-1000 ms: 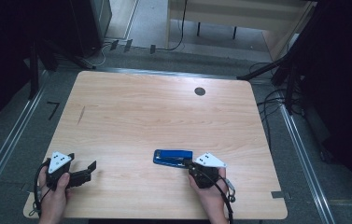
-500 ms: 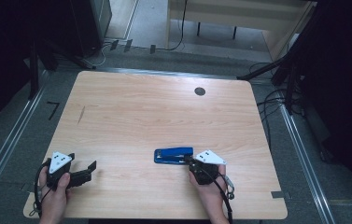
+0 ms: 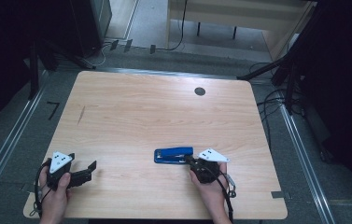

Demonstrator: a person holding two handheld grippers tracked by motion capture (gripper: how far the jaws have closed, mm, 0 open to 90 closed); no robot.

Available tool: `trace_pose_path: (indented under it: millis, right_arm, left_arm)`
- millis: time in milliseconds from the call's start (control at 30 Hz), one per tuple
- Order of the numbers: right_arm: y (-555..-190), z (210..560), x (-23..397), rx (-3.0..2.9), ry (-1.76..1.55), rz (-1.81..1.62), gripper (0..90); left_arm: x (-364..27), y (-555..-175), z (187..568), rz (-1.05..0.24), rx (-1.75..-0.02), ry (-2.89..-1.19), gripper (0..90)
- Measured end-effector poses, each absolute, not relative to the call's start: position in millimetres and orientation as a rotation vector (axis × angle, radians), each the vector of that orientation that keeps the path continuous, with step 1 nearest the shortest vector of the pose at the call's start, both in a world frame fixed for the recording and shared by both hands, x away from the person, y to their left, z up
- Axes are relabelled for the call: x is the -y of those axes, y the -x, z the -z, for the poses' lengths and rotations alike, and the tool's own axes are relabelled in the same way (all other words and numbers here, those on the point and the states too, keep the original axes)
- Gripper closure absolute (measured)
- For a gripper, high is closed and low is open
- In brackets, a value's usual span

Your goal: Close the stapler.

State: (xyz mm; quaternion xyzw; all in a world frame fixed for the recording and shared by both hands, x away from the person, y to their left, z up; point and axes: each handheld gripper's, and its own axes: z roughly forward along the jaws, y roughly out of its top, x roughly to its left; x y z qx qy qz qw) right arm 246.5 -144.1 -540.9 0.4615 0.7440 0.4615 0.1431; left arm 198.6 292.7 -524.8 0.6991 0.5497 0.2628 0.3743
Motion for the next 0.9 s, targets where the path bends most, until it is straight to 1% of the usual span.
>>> trace_pose_path:
  millis: [33, 133, 400, 533, 600, 667, 733, 900]
  right_arm:
    - [-246, 541, 145, -2.147, -1.334, -1.338, 90.0]
    - [-244, 540, 146, -2.157, -1.337, -1.358, 74.6]
    - [-231, 531, 151, -2.203, -1.284, -1.364, 54.9]
    - [-226, 528, 156, -2.246, -1.258, -1.36, 40.1]
    - [-224, 527, 159, -2.258, -1.245, -1.358, 34.1]
    - [-222, 527, 162, -2.266, -1.242, -1.368, 32.4]
    - [-221, 525, 166, -2.26, -1.257, -1.377, 27.4]
    - [-218, 519, 180, -2.202, -1.284, -1.429, 23.9]
  left_arm:
    - [-293, -199, 525, -0.672, -1.408, -1.789, 12.3]
    - [-293, -199, 525, -0.671, -1.409, -1.788, 12.3]
    - [-294, -198, 525, -0.665, -1.404, -1.785, 12.3]
    - [-293, -199, 525, -0.66, -1.405, -1.786, 12.3]
    - [-294, -199, 525, -0.66, -1.406, -1.786, 12.3]
    - [-294, -199, 525, -0.658, -1.405, -1.781, 12.4]
    - [-295, -199, 525, -0.655, -1.407, -1.776, 12.5]
    - [-294, -199, 525, -0.656, -1.402, -1.787, 12.8]
